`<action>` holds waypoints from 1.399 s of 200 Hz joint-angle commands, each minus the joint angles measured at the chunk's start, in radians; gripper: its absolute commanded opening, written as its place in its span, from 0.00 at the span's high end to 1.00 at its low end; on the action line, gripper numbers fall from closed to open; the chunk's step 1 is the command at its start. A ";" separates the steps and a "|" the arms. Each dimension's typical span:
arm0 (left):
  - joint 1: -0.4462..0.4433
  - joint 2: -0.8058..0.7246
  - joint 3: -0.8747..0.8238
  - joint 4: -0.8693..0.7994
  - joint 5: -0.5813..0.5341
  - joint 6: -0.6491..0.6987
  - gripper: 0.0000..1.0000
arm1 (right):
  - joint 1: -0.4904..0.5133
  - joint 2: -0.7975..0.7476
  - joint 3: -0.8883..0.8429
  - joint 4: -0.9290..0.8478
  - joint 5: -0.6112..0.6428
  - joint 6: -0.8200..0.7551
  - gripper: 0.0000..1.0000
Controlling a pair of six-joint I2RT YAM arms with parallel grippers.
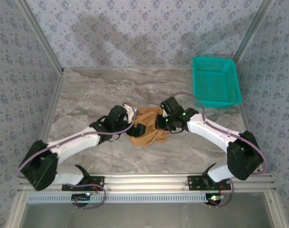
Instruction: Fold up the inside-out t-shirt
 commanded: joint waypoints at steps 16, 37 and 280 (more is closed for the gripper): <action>0.045 0.106 0.075 -0.002 0.058 0.027 0.14 | 0.010 -0.066 -0.039 -0.004 0.023 -0.006 1.00; 0.079 0.127 0.080 0.004 0.030 0.009 0.13 | 0.010 -0.089 -0.062 -0.008 0.022 -0.008 1.00; 0.275 0.139 0.496 -0.029 0.232 -0.237 1.00 | -0.134 -0.165 -0.284 0.008 0.101 -0.077 1.00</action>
